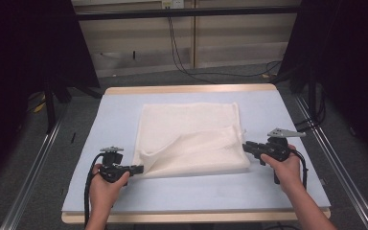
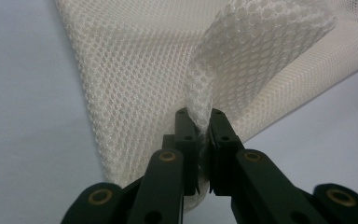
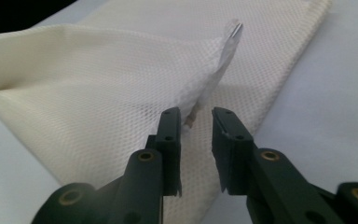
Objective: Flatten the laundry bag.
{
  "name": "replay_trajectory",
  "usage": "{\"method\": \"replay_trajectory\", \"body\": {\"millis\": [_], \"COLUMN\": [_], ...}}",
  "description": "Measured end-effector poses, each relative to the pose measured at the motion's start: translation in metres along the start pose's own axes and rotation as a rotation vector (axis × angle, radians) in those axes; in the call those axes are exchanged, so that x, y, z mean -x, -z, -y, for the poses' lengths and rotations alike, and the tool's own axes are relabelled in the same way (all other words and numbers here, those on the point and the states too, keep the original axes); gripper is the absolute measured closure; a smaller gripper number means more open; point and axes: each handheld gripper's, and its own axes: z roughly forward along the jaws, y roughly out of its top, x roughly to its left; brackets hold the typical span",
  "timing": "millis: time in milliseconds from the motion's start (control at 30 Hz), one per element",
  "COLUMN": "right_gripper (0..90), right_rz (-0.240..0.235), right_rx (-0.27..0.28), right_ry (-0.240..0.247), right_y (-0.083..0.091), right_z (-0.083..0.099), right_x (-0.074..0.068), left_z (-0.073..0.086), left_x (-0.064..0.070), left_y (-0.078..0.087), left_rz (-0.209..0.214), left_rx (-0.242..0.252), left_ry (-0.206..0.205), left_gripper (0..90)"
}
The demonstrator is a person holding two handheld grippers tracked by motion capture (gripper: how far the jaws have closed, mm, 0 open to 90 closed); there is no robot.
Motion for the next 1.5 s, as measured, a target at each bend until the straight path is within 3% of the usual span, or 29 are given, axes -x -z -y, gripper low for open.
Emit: {"method": "replay_trajectory", "body": {"millis": [233, 300, 367, 433, 533, 733, 867, 1000, 1067, 1133, 1200, 1333, 1400, 1500], "right_gripper": [73.0, 76.6, 89.4, 90.0, 90.0, 90.0, 88.9, 84.1, 80.7, 71.8, 71.3, 59.4, 53.0, 52.0], "right_rz": [-0.068, -0.064, -0.017, -0.024, -0.010, -0.019, -0.026, -0.042, -0.002, 0.011, 0.032, 0.014, 0.018, 0.059], "right_rx": [-0.053, -0.084, -0.088, -0.112, -0.153, -0.149, -0.128, -0.067, -0.054, -0.020, -0.017, 0.006, -0.019, -0.055], "right_ry": [0.061, 0.081, 0.110, 0.118, 0.187, 0.237, 0.211, 0.114, 0.091, 0.039, 0.015, -0.036, -0.040, -0.075], "right_y": [0.003, 0.002, 0.003, 0.005, 0.007, 0.011, 0.013, 0.019, 0.022, 0.023, 0.022, 0.008, -0.002, -0.017], "right_z": [0.012, 0.017, 0.020, 0.021, 0.023, 0.029, 0.030, 0.023, 0.018, 0.013, 0.009, -0.005, -0.012, -0.018], "right_x": [-0.012, -0.013, -0.015, -0.015, -0.017, -0.020, -0.019, -0.013, -0.008, 0.000, 0.004, 0.002, -0.003, -0.006], "left_z": [0.002, 0.003, 0.003, 0.004, 0.006, 0.010, 0.013, 0.013, 0.013, 0.013, 0.012, 0.012, 0.012, 0.012], "left_x": [0.000, 0.000, 0.000, 0.000, -0.001, -0.005, -0.007, -0.006, -0.007, -0.007, -0.006, -0.005, -0.005, -0.005], "left_y": [0.002, 0.002, 0.002, 0.003, 0.005, 0.011, 0.012, 0.010, 0.010, 0.009, 0.009, 0.009, 0.009, 0.009], "left_rz": [0.001, 0.005, 0.002, 0.005, 0.005, -0.007, -0.003, -0.010, -0.009, -0.009, -0.015, -0.022, -0.019, -0.021], "left_rx": [0.000, -0.005, -0.002, -0.009, -0.018, -0.018, -0.020, -0.025, -0.022, -0.024, -0.029, -0.030, -0.031, -0.028], "left_ry": [-0.002, -0.001, 0.001, 0.002, 0.002, 0.012, 0.010, 0.009, 0.011, 0.009, -0.004, -0.010, -0.009, -0.012], "left_gripper": [84.9, 84.8, 84.9, 84.9, 85.0, 85.3, 85.3, 85.3, 85.3, 85.2, 85.3, 85.2, 85.2, 85.2]}}
